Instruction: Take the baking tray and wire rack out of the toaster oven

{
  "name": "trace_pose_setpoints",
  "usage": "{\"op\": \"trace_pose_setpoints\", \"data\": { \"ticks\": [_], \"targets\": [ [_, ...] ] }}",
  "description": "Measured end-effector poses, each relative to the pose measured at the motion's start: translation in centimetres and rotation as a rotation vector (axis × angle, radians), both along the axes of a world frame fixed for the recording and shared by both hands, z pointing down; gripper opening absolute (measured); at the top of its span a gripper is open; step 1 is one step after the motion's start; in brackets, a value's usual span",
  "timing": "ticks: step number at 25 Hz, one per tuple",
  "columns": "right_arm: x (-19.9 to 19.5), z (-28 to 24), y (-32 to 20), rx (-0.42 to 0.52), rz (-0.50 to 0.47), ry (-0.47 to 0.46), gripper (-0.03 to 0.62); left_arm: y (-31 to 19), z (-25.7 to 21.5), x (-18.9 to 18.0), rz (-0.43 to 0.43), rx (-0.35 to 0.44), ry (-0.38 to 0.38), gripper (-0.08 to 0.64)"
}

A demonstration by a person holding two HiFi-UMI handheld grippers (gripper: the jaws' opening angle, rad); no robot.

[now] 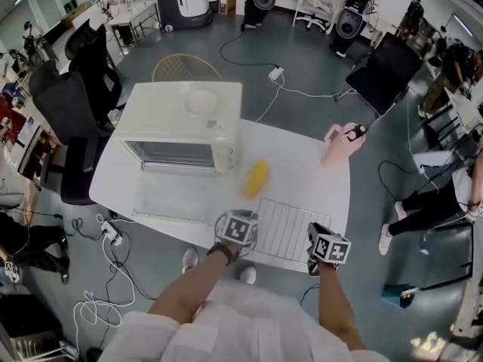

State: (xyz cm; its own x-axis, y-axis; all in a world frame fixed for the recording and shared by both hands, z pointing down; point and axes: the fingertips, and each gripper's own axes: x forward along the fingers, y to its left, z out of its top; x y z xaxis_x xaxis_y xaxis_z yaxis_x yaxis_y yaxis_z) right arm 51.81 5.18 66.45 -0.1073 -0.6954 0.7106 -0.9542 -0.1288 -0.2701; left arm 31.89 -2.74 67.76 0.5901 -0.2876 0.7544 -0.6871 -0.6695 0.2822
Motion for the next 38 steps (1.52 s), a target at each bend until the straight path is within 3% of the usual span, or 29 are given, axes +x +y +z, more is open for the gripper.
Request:
{"op": "trace_pose_setpoints", "data": {
  "ticks": [4, 10, 16, 27, 33, 38],
  "targets": [
    [-3.2, -3.3, -2.2, 0.106, -0.026, -0.082, 0.043, -0.2, -3.6, 0.2, -0.026, 0.016, 0.171, 0.031],
    [-8.9, -6.1, -5.6, 0.156, -0.159, -0.035, 0.014, -2.1, -6.7, -3.8, -0.073, 0.076, 0.218, 0.015],
    [-16.1, -7.1, -9.1, 0.155, -0.281, -0.074, 0.021, -4.3, -7.6, -10.1, -0.152, 0.098, 0.217, 0.012],
    [-29.9, -5.9, -15.6, 0.102, -0.458, -0.059, 0.039, -9.6, -7.7, -24.3, -0.279, 0.096, 0.215, 0.014],
    [-36.8, -4.4, -19.2, 0.054, -0.541, -0.039, 0.050, -12.4, -6.8, -31.3, -0.301, 0.083, 0.186, 0.014],
    [-40.6, -3.2, -21.7, 0.027, -0.620, 0.068, 0.064, -13.7, -5.3, -35.2, -0.323, 0.034, 0.183, 0.014]
  ]
}}
